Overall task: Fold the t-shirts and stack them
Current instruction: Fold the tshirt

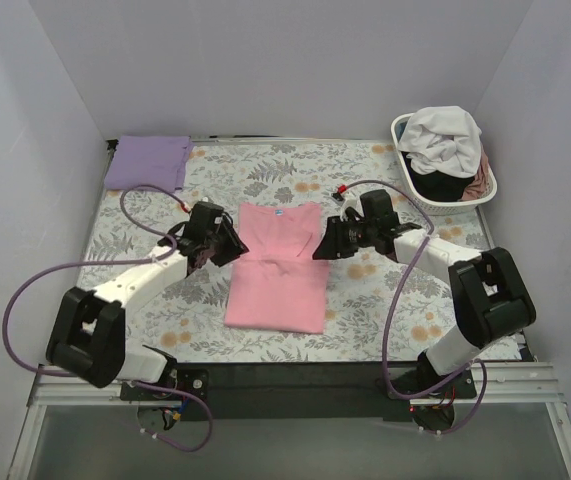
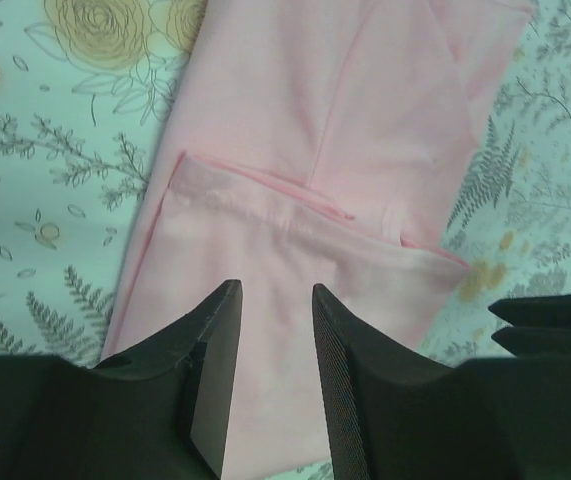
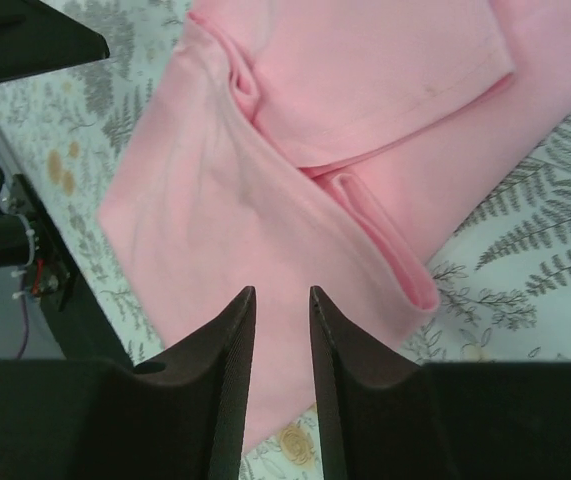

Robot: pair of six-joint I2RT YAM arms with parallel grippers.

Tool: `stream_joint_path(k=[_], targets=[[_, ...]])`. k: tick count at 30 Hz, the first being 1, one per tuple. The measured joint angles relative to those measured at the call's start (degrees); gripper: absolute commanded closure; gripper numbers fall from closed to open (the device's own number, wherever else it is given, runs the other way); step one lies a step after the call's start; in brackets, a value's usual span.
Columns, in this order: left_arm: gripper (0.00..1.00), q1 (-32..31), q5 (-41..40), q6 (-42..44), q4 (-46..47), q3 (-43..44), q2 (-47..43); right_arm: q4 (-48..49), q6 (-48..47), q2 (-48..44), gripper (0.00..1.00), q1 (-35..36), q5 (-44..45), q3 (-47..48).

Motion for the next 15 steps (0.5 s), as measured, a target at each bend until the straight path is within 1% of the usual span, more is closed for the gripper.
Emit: stream_joint_path(k=[3, 5, 10, 13, 15], targets=[[0.66, 0.00, 1.81, -0.83, 1.05, -4.92, -7.15, 4.79, 2.01, -2.34, 0.64, 0.00, -2.82, -3.65], [0.67, 0.00, 2.91, -1.66, 2.21, -8.76, -9.07, 7.17, 2.97, -1.70, 0.64, -0.02, -3.78, -5.20], [0.68, 0.00, 5.81, -4.20, 2.75, -17.75, -8.46, 12.11, 4.15, 5.22, 0.65, -1.11, -6.10, -6.56], [0.68, 0.20, 7.80, -6.45, 5.05, -19.12, -8.52, 13.70, 3.54, 10.56, 0.65, -3.65, -7.32, -6.40], [0.68, 0.22, 9.35, -7.65, 7.26, -19.78, -7.87, 14.34, 3.80, 13.77, 0.65, -5.75, -11.15, -4.94]])
